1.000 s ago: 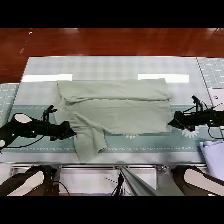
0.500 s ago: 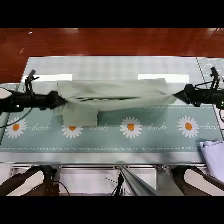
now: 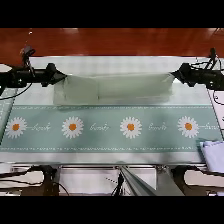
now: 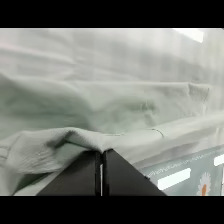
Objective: Fold the shirts.
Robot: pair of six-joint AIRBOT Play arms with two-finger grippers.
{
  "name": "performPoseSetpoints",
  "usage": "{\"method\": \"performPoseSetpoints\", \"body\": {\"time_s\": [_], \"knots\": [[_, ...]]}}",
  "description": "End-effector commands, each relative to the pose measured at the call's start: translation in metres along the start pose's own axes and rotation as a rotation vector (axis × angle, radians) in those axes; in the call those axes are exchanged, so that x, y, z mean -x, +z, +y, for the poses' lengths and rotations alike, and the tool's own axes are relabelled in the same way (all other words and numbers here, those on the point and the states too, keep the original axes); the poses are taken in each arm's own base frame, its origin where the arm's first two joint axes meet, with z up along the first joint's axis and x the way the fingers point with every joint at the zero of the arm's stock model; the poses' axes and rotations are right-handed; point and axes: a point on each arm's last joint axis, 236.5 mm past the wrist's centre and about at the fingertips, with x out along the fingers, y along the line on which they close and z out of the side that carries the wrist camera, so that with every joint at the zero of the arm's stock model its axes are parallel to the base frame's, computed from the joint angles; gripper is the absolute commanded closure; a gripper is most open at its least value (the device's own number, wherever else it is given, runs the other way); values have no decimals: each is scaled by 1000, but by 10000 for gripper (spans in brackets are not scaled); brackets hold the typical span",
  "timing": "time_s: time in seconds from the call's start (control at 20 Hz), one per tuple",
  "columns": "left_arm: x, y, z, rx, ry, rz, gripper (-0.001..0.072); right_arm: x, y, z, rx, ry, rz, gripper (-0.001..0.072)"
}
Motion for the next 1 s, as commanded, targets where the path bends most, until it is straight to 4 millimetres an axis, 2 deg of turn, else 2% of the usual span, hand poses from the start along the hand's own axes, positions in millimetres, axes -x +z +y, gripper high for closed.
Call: {"method": "performPoseSetpoints", "body": {"time_s": [0.0,0.2,0.3,0.35,0.4,0.45,0.55,0.7,0.75,0.8,0.85,0.95], "knots": [[-30,6,14,51,-49,86,679,-38,3,-11,-20,-15,19,689],[-52,-6,43,112,-36,142,674,-62,-14,-33,-63,-45,66,687],[-55,-9,48,122,-34,153,556,-67,-19,-40,-74,-52,79,683],[-54,-8,50,125,-33,150,443,-67,-19,-41,-67,-56,80,601],[-51,-6,51,129,-35,149,346,-64,-16,-40,-55,-54,74,441],[-45,-5,52,135,-44,154,309,-59,-13,-40,-23,-52,69,329],[-27,-2,56,151,-69,172,309,-36,2,-54,55,-106,46,311],[3,-1,57,185,-105,198,312,13,24,-91,119,-271,14,292],[11,0,57,187,-111,197,312,24,23,-104,101,-324,23,180],[15,2,57,185,-113,191,312,31,18,-117,40,-360,45,100],[18,3,55,179,-112,184,312,32,9,-125,-2,-367,77,100],[19,4,50,167,-114,183,312,22,-2,-124,-71,-319,118,98]]}}
